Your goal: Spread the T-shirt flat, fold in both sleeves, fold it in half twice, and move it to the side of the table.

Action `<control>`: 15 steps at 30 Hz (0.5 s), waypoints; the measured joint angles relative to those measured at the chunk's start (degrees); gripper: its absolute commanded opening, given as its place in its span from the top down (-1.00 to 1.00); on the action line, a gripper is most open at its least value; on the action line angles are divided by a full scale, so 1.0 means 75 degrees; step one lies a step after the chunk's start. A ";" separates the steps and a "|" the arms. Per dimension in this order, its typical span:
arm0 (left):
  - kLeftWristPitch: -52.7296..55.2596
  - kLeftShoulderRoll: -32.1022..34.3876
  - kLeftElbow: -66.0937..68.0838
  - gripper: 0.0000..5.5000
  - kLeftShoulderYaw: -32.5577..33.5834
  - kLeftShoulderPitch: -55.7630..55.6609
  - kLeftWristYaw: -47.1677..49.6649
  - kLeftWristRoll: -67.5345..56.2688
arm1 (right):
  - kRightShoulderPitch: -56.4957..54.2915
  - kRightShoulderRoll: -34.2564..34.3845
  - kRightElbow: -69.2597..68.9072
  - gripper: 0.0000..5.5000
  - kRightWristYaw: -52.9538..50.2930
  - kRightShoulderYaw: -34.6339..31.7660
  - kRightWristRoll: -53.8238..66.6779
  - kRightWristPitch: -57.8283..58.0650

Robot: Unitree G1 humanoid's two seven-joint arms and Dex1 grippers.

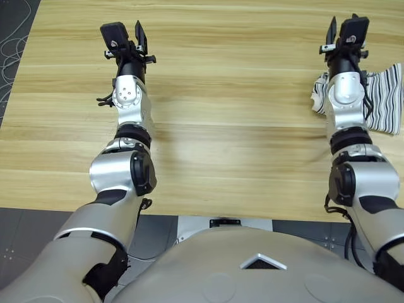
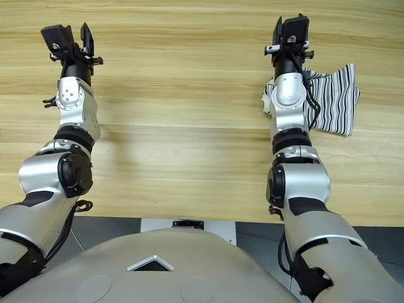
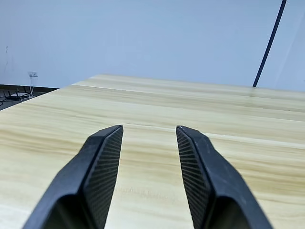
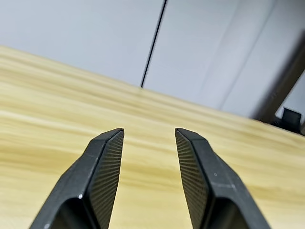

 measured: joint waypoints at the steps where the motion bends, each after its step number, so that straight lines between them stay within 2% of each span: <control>1: -0.0007 0.0006 0.0015 0.25 -0.0111 -0.0098 0.0148 0.0179 | -0.0136 0.0086 0.0331 0.28 -0.0074 -0.0086 0.0022 -0.0201; 5: -0.0021 -0.0006 0.0175 0.25 -0.0290 -0.0199 0.0535 0.0554 | -0.0218 0.0145 0.0962 0.28 -0.0452 0.0021 -0.0279 -0.0664; 15: -0.0098 0.0008 0.0249 0.25 -0.0401 -0.0199 0.0841 0.0832 | -0.0342 0.0273 0.1237 0.28 -0.0479 -0.0011 -0.0434 -0.0644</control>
